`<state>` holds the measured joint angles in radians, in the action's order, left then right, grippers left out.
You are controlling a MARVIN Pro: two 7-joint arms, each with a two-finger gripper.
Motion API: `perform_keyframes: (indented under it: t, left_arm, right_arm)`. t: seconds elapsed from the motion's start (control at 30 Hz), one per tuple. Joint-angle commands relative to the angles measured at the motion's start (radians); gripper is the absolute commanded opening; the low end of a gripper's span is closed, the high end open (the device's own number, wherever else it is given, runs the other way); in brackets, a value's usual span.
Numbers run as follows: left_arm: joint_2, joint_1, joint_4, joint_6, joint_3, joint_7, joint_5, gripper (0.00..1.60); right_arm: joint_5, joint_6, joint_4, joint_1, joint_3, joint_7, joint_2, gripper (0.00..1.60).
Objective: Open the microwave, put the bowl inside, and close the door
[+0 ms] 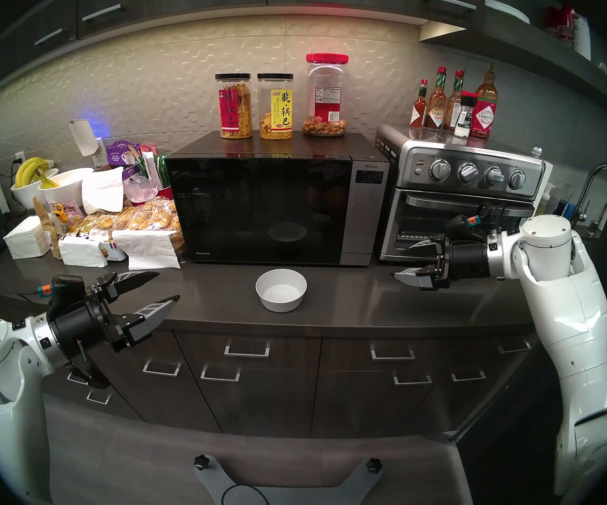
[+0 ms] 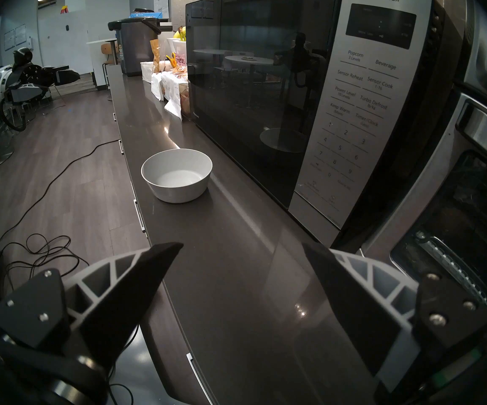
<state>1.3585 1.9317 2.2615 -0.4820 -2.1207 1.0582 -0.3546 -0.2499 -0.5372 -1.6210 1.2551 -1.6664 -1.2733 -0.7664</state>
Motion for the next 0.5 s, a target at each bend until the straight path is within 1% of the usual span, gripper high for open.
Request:
perform_keyframes:
  t: [0.0,0.47]
  left_arm:
    - [-0.002,-0.002,0.011,-0.001,0.001,0.003,-0.002,1.6]
    - [-0.001,-0.003,0.011,-0.002,0.001,0.004,-0.001,1.6]
  right_arm:
    - [-0.004,0.0,-0.006,-0.01,-0.003,-0.001,-0.001,1.6]
    - [-0.004,0.0,-0.006,-0.01,-0.003,-0.001,-0.001,1.6]
